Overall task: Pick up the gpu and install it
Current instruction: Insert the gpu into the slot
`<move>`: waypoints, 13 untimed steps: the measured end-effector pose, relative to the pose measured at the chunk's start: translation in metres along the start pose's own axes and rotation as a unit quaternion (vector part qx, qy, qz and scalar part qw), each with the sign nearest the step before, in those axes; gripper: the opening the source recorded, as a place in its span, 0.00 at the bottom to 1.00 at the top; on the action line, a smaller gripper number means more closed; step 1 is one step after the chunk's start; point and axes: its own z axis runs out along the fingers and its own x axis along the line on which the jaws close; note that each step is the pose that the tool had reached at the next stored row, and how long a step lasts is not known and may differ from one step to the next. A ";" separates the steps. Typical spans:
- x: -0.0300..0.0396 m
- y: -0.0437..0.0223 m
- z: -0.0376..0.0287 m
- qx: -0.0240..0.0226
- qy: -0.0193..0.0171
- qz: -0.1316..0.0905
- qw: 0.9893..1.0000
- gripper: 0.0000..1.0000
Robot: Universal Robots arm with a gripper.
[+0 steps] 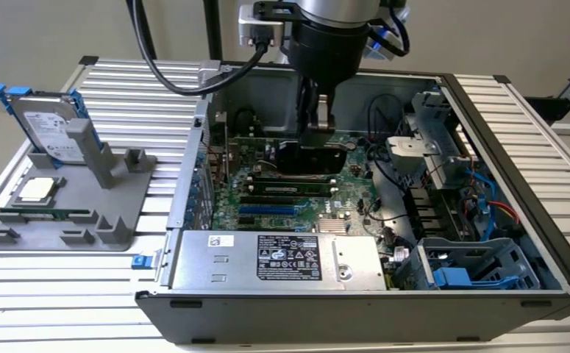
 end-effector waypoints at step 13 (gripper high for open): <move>-0.0001 -0.0002 0.0049 0.000 0.000 0.000 1.000 0.00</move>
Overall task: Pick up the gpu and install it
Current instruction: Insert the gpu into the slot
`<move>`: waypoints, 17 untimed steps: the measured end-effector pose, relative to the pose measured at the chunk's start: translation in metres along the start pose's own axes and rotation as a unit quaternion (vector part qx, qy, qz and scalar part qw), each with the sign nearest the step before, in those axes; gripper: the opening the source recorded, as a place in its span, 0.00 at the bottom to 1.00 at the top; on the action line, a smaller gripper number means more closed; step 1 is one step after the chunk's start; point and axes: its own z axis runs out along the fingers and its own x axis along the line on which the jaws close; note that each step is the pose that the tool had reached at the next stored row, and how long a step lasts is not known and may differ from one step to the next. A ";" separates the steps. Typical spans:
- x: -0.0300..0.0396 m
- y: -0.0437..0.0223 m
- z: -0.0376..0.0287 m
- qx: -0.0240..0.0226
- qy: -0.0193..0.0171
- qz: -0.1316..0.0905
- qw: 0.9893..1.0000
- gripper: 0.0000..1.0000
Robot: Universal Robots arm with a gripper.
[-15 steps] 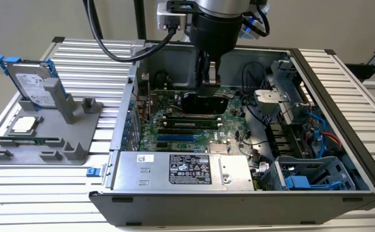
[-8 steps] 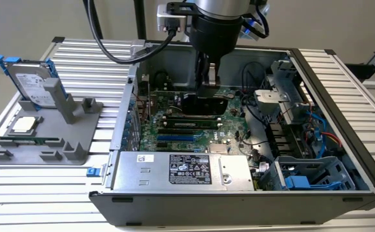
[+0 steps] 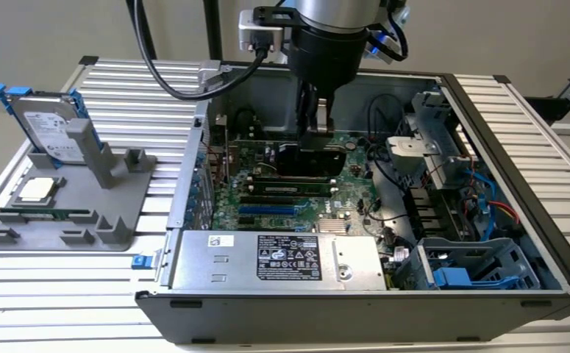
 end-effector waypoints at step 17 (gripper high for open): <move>-0.0001 -0.0002 0.0037 0.000 0.000 0.000 1.000 0.00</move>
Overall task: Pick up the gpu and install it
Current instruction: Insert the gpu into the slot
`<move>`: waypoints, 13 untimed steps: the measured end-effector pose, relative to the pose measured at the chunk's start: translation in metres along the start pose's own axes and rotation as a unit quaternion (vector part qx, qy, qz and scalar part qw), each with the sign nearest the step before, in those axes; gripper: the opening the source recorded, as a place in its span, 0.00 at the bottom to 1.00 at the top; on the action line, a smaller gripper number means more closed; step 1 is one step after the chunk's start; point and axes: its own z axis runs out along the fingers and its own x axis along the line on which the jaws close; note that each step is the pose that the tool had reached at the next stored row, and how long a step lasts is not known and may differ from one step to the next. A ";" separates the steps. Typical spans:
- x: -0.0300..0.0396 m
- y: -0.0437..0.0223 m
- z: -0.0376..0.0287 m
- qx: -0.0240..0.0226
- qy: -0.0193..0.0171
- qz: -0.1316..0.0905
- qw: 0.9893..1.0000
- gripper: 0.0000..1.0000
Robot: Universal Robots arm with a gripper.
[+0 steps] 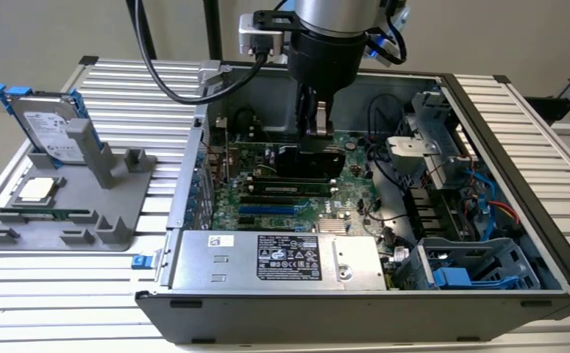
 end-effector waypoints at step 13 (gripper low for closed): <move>-0.0002 -0.0003 0.0068 0.000 0.000 0.001 1.000 0.00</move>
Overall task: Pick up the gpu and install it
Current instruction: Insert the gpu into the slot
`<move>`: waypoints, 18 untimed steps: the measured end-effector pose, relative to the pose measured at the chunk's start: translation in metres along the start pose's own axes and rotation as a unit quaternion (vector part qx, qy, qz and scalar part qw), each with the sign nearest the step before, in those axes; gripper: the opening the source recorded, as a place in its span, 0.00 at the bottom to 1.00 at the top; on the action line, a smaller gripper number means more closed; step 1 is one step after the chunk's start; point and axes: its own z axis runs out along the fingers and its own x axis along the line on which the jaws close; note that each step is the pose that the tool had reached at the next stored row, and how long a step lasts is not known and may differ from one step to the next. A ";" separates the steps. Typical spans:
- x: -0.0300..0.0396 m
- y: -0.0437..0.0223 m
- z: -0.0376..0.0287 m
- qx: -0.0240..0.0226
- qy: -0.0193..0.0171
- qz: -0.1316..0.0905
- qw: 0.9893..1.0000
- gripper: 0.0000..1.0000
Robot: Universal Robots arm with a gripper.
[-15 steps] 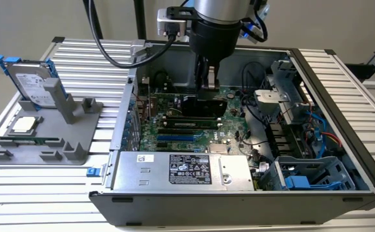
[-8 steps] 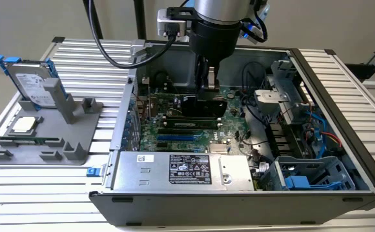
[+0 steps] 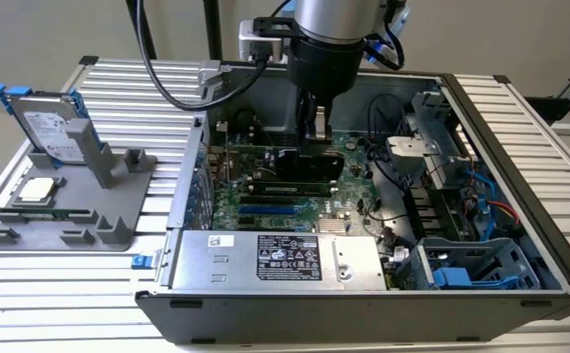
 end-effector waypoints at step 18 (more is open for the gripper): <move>-0.0003 -0.0003 0.0104 -0.001 -0.001 0.027 1.000 0.00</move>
